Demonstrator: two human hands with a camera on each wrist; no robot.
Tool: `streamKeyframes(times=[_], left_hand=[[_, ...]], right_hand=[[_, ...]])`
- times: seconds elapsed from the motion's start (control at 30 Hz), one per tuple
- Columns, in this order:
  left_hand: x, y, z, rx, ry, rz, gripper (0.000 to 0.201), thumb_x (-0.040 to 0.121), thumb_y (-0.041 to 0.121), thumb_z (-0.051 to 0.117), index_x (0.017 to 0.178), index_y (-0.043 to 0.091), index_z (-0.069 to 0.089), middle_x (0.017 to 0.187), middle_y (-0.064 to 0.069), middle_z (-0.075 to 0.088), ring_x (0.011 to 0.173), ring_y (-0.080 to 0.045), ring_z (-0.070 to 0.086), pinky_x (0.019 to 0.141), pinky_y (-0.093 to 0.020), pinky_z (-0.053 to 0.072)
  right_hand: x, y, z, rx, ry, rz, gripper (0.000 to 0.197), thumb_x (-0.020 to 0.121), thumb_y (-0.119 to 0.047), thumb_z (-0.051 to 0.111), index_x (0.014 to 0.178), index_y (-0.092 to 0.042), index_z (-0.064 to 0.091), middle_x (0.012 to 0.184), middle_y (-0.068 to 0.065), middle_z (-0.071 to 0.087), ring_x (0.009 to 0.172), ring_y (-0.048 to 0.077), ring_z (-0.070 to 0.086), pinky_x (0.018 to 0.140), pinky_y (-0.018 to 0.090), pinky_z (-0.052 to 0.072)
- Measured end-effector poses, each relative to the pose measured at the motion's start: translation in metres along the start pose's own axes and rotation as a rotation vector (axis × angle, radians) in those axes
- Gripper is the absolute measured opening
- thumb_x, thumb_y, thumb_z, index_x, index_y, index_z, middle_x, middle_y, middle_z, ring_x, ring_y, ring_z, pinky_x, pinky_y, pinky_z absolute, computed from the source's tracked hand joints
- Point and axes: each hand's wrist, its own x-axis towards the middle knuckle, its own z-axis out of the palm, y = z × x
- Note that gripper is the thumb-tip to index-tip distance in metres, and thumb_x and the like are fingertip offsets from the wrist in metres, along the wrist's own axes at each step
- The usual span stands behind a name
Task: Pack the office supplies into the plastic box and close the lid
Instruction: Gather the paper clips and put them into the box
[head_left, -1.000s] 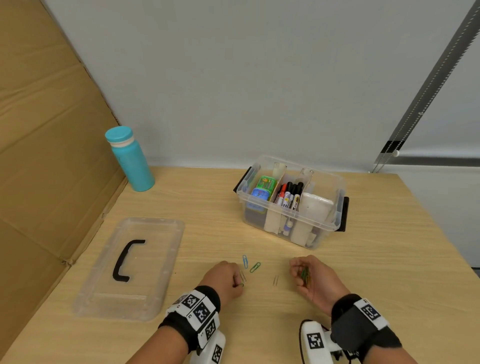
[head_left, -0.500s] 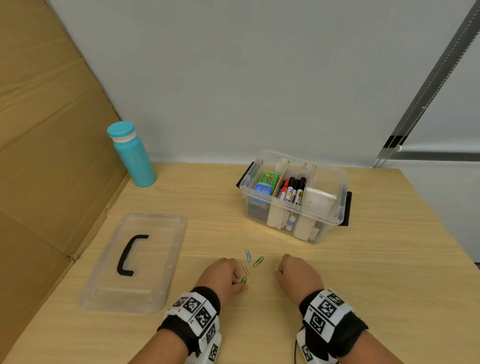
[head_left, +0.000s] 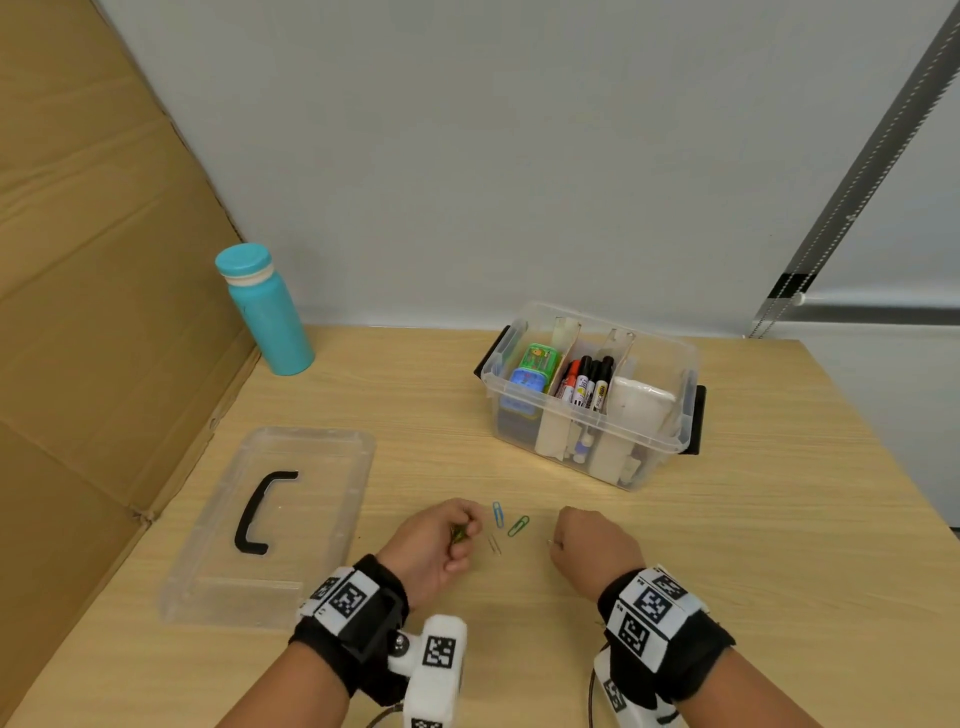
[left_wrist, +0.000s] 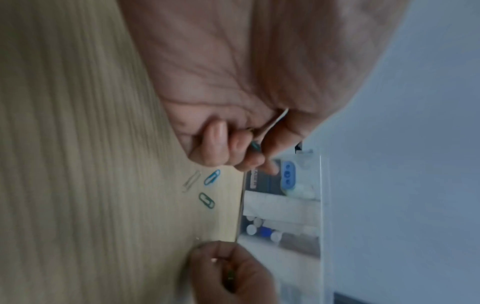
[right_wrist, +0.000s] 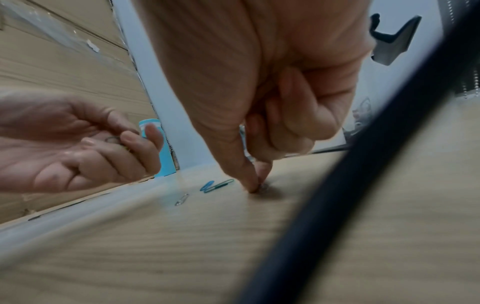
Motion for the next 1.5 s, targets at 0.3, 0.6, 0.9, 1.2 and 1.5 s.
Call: streamKeyframes(times=[0.3,0.6,0.9,1.2,1.5], left_hand=[[0.012,0.001,-0.006,0.895,0.069,0.256,0.027,0.099,0.018,0.039,0.081,0.025,0.057,0.064,0.011,0.05,0.051,0.001,0.045,0.055,-0.019,0.04],[0.022,0.009,0.003,1.691,-0.014,0.335,0.023,0.089,0.026,0.058,0.112,0.027,0.062,0.111,0.002,0.063,0.1,-0.017,0.059,0.086,-0.026,0.043],[0.022,0.008,0.002,1.667,-0.028,0.314,0.017,0.087,0.025,0.056,0.101,0.018,0.064,0.096,0.005,0.064,0.088,-0.014,0.058,0.078,-0.024,0.045],[0.027,-0.002,-0.005,1.556,-0.053,0.236,0.005,0.084,0.024,0.058,0.089,0.023,0.06,0.069,0.018,0.047,0.076,-0.007,0.051,0.071,-0.019,0.04],[0.009,0.003,-0.024,0.874,0.001,0.222,0.015,0.092,0.027,0.053,0.078,0.025,0.056,0.066,0.01,0.049,0.057,-0.002,0.045,0.054,-0.018,0.04]], right_hand=[[-0.002,0.022,-0.006,1.124,-0.266,-0.065,0.018,0.091,-0.016,0.036,0.073,-0.017,0.04,0.063,-0.001,0.037,0.051,0.012,0.027,0.042,0.023,0.022],[0.007,0.027,-0.004,1.311,-0.132,0.001,0.025,0.097,-0.013,0.037,0.087,-0.009,0.06,0.062,-0.003,0.045,0.046,0.007,0.035,0.04,0.02,0.025],[0.017,-0.008,-0.008,-0.09,0.069,-0.401,0.018,0.092,-0.028,0.045,0.109,-0.023,0.052,0.103,0.001,0.064,0.092,0.025,0.059,0.07,0.032,0.039],[0.021,-0.008,-0.003,0.074,-0.091,-0.305,0.014,0.096,-0.028,0.037,0.087,-0.017,0.041,0.082,0.001,0.05,0.069,0.015,0.042,0.062,0.029,0.035],[0.01,0.02,-0.01,1.62,-0.292,-0.008,0.025,0.096,-0.018,0.033,0.084,-0.008,0.052,0.061,0.003,0.043,0.047,0.012,0.031,0.036,0.022,0.017]])
